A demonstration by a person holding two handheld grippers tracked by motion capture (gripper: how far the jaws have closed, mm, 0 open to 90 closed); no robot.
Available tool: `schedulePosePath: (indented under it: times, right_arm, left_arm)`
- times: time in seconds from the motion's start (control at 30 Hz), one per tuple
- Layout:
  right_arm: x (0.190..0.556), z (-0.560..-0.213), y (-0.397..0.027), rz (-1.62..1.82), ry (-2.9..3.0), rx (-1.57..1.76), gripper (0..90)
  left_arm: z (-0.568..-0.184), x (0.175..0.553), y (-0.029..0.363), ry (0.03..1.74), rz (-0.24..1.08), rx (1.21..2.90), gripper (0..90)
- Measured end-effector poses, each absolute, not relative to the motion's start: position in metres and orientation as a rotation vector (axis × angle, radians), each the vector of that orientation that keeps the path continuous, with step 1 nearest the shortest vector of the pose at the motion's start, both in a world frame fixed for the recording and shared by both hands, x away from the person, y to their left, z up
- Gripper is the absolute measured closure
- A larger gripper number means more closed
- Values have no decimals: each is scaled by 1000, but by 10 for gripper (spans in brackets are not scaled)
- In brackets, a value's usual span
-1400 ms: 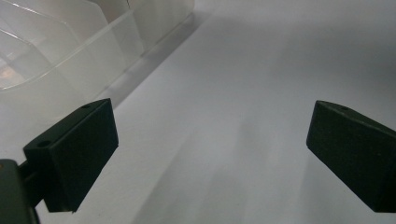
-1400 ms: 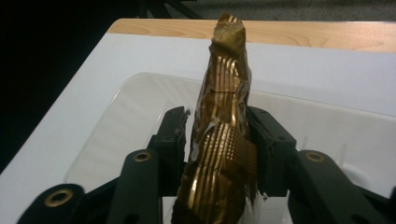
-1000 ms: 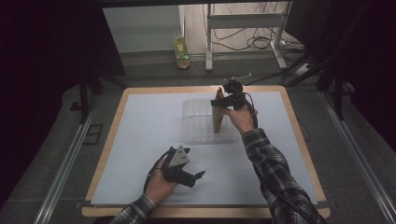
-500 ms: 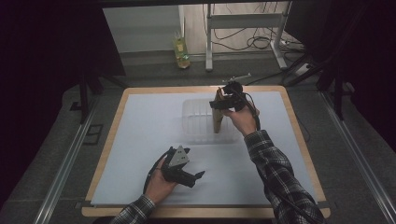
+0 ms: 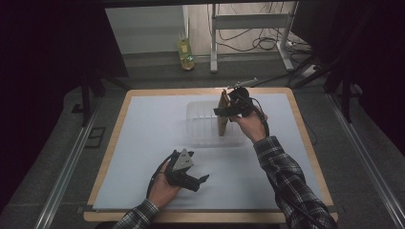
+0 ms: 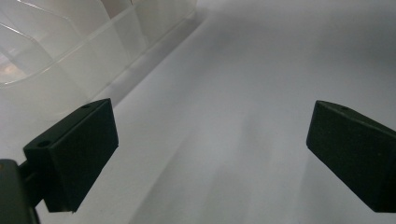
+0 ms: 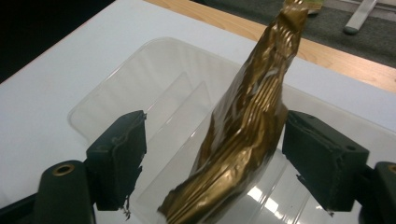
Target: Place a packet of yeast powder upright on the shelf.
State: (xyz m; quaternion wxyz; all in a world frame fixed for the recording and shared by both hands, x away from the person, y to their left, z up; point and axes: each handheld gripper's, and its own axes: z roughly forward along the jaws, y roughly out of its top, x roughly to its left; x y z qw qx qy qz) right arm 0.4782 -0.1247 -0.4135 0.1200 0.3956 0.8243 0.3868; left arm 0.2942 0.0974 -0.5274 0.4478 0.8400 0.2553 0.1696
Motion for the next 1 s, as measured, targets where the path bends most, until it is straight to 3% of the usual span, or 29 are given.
schedulePosePath:
  times: [0.37, 1.0]
  right_arm:
    - [466, -409, -130, 1172, 2448, 1097, 141]
    - [442, -409, -138, 1166, 2495, 975, 98]
  left_arm:
    - [-528, 295, 98, 635, 418, 2076, 22]
    - [-526, 296, 104, 649, 420, 2059, 23]
